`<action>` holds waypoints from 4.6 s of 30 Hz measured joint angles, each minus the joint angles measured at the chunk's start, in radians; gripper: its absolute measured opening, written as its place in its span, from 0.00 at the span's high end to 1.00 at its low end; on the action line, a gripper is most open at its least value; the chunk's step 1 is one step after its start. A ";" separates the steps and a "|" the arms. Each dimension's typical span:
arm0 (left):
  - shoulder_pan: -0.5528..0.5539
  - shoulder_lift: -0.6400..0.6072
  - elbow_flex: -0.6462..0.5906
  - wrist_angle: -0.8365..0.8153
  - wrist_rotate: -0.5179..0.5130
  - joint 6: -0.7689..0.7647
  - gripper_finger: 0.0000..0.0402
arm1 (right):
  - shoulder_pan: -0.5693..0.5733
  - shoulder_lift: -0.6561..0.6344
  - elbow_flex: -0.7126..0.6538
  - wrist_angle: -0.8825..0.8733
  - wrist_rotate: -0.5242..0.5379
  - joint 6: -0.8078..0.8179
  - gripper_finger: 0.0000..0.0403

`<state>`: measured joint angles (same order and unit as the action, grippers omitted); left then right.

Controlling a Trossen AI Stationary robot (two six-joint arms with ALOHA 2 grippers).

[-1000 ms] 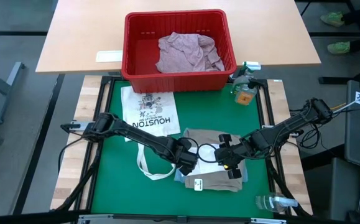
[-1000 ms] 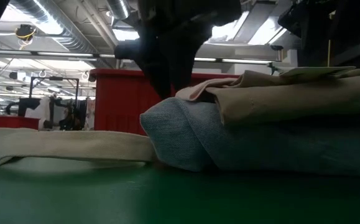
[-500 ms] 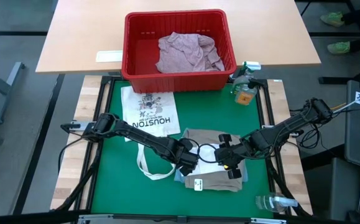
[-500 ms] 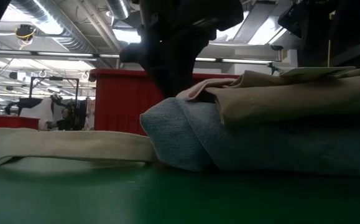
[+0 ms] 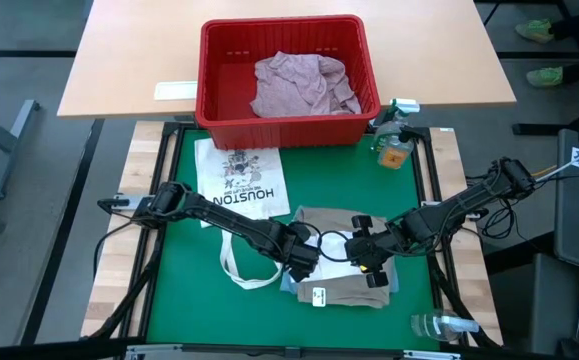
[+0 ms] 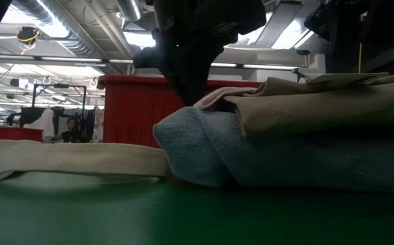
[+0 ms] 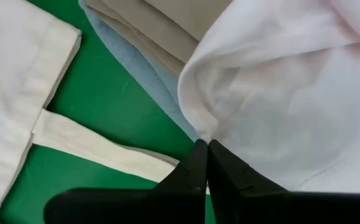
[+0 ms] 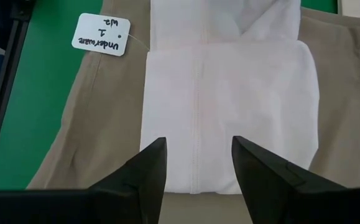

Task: Fold laundry
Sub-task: Fold the white underwear

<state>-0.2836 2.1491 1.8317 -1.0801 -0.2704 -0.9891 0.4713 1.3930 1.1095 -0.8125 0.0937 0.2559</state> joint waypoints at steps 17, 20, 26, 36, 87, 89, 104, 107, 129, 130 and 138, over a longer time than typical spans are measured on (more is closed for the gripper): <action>0.019 -0.103 0.000 0.299 0.227 0.032 1.00 | 0.000 -0.061 0.000 -0.057 0.000 0.001 0.55; 0.035 -0.098 0.000 0.433 0.235 0.032 1.00 | 0.000 -0.086 0.000 -0.060 0.000 0.001 0.55; 0.069 -0.061 0.001 0.653 0.235 0.032 1.00 | 0.000 -0.124 0.000 -0.078 0.000 0.001 0.55; 0.114 0.024 0.001 0.867 0.171 0.030 1.00 | 0.000 -0.131 0.000 -0.147 -0.008 0.001 0.55; 0.124 0.034 0.000 0.868 0.027 0.538 0.77 | 0.000 -0.133 0.000 -0.123 -0.007 0.001 0.55; 0.121 0.024 0.000 0.854 0.041 0.534 0.77 | 0.000 -0.134 0.000 -0.123 -0.004 0.001 0.55; -0.026 0.022 0.000 0.761 -0.014 0.504 0.83 | 0.000 -0.086 -0.163 0.185 -0.015 0.027 0.55; -0.044 0.046 0.001 0.759 -0.046 0.505 0.84 | 0.000 -0.083 -0.202 0.185 -0.015 0.050 0.55; -0.049 0.112 0.002 0.718 -0.022 0.507 0.95 | 0.000 -0.082 -0.207 0.148 -0.087 0.087 0.55; -0.048 0.109 0.003 0.727 -0.022 0.512 0.95 | 0.000 -0.082 -0.187 0.127 -0.082 0.082 0.55; -0.016 0.082 0.004 0.729 -0.053 0.525 0.97 | 0.000 -0.082 -0.120 0.080 0.107 0.013 0.55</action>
<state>-0.2992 2.2316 1.8359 -0.3507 -0.3237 -0.4641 0.4709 1.3109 0.9897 -0.7329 0.2002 0.2694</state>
